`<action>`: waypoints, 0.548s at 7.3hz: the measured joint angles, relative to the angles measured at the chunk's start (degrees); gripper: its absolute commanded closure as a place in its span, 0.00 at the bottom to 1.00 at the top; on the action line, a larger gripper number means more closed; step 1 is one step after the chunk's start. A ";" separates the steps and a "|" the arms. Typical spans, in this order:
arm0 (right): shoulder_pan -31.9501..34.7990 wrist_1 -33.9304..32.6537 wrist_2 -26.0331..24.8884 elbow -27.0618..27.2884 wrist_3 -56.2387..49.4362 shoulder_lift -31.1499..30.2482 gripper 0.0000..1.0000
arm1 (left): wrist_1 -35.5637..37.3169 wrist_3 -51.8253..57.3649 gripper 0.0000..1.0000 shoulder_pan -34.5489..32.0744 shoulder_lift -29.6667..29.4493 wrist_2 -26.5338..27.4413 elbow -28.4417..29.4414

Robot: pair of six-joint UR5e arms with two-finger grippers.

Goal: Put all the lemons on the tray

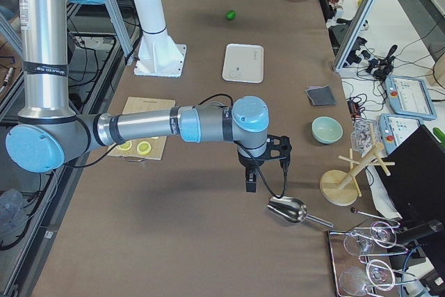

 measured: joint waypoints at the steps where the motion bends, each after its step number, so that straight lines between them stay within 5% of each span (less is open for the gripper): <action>1: 0.00 -0.02 0.07 0.23 0.06 0.20 0.00 | -0.58 0.00 0.01 0.02 -0.01 0.00 -0.17; 4: 0.01 -0.03 0.49 0.28 -0.08 0.14 0.00 | -4.45 0.00 0.01 0.72 -0.19 0.04 -0.27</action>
